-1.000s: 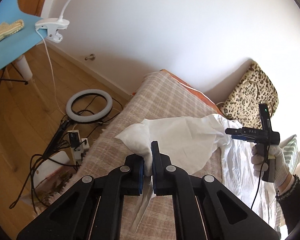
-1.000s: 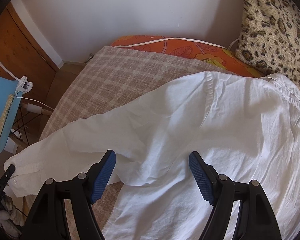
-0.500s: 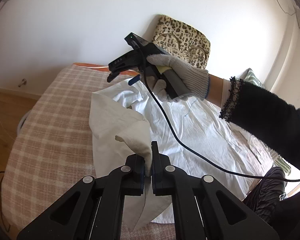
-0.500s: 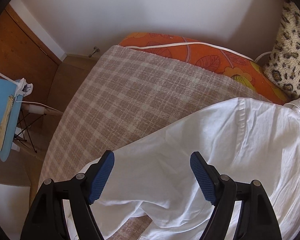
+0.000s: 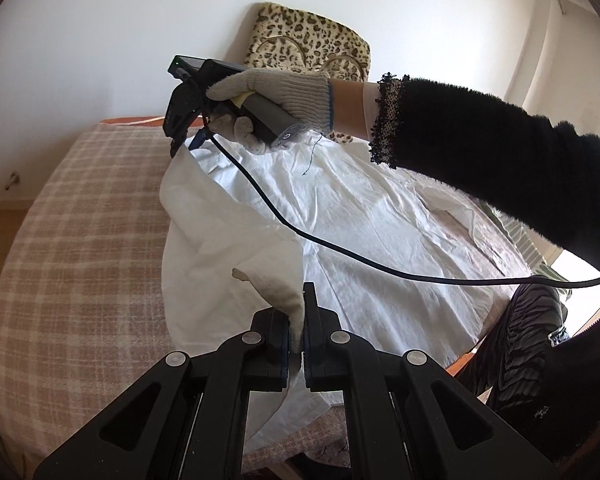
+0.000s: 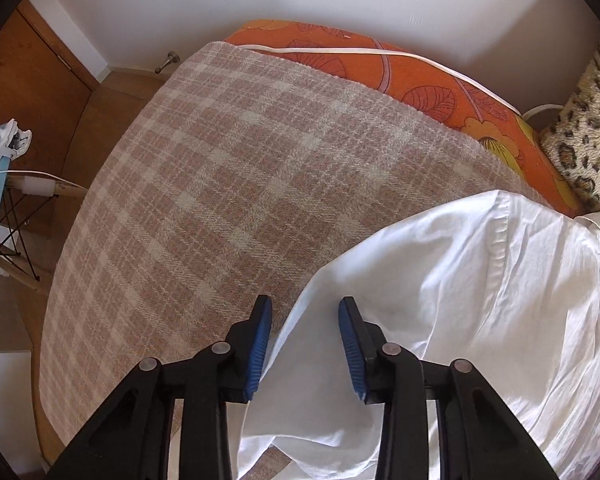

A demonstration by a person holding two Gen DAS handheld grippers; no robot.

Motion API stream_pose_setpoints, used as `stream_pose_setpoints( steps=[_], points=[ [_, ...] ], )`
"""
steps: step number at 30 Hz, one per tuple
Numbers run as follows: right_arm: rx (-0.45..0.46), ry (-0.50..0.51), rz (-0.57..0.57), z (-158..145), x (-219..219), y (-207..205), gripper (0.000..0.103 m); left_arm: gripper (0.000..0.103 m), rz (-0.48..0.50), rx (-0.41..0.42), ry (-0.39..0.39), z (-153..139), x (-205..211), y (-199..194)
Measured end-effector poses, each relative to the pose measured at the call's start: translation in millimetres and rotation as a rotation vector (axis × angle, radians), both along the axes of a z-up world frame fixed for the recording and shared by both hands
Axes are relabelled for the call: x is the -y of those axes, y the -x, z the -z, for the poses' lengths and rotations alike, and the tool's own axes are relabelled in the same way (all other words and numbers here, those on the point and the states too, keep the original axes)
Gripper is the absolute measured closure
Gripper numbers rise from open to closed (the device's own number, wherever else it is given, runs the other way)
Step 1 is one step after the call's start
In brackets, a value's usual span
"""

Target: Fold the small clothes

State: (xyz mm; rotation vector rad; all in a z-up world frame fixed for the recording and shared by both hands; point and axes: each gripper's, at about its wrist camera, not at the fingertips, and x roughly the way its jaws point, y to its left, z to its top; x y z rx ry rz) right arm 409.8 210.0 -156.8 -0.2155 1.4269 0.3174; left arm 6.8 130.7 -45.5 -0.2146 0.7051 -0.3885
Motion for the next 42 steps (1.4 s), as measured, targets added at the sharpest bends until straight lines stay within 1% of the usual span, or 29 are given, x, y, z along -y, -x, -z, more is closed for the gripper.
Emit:
stream_pose_setpoints(
  steps=[3,5,8,11,14,17,19,23,25,26,27,28,29,30,33,35,36,38,39,40,41,42],
  points=[
    [0.027,-0.015,0.021,-14,15,3,0.100,0.099,0.010,0.016,-0.016,-3,5,1],
    [0.052,-0.030,0.039,-26,25,8,0.103,0.099,0.027,0.032,-0.034,-6,12,2],
    [0.080,-0.077,0.076,-43,52,9,0.103,0.099,0.056,0.045,-0.063,-7,26,4],
    [0.124,-0.101,0.103,-63,74,12,0.103,0.099,0.071,0.032,-0.063,-2,35,5],
    [0.147,-0.122,0.143,-72,100,16,0.103,0.099,0.078,0.014,-0.080,5,43,6],
    [0.162,-0.111,0.156,-75,117,22,0.103,0.099,0.094,-0.001,-0.099,11,52,8],
    [0.164,-0.087,0.159,-73,129,29,0.103,0.099,0.111,0.002,-0.123,12,60,9],
    [0.160,-0.079,0.179,-59,146,38,0.103,0.099,0.139,0.022,-0.199,15,76,14],
    [0.157,-0.039,0.163,-46,147,42,0.103,0.099,0.145,0.005,-0.222,19,80,15],
    [0.145,-0.010,0.142,-39,148,44,0.103,0.097,0.144,-0.014,-0.234,21,82,15],
    [0.141,0.030,0.131,-34,147,45,0.100,0.095,0.137,-0.028,-0.238,24,82,18],
    [0.151,0.074,0.126,-31,146,48,0.086,0.093,0.127,-0.042,-0.235,26,81,21],
    [0.176,0.107,0.114,-33,145,50,0.076,0.089,0.120,-0.059,-0.219,27,79,26],
    [0.210,0.119,0.099,-39,143,54,0.062,0.084,0.112,-0.075,-0.195,28,74,30],
    [0.300,0.131,0.045,-62,136,64,0.065,0.081,0.048,-0.096,-0.110,27,51,41],
    [0.344,0.074,0.005,-79,129,72,0.064,0.081,-0.023,-0.111,-0.046,26,32,43],
    [0.351,0.041,-0.022,-84,124,74,0.063,0.081,-0.053,-0.124,-0.018,27,24,41],
    [0.322,-0.041,-0.094,-86,107,78,0.051,0.081,-0.091,-0.169,0.031,33,13,34],
    [0.304,-0.083,-0.132,-83,97,80,0.041,0.081,-0.088,-0.202,0.063,38,10,29],
    [0.297,-0.106,-0.163,-80,85,83,0.038,0.081,-0.078,-0.242,0.089,45,11,26],
    [0.292,-0.113,-0.200,-77,76,86,0.038,0.081,-0.078,-0.277,0.092,52,13,23],
    [0.292,-0.106,-0.233,-72,66,89,0.037,0.081,-0.087,-0.304,0.074,58,15,22]
  ],
)
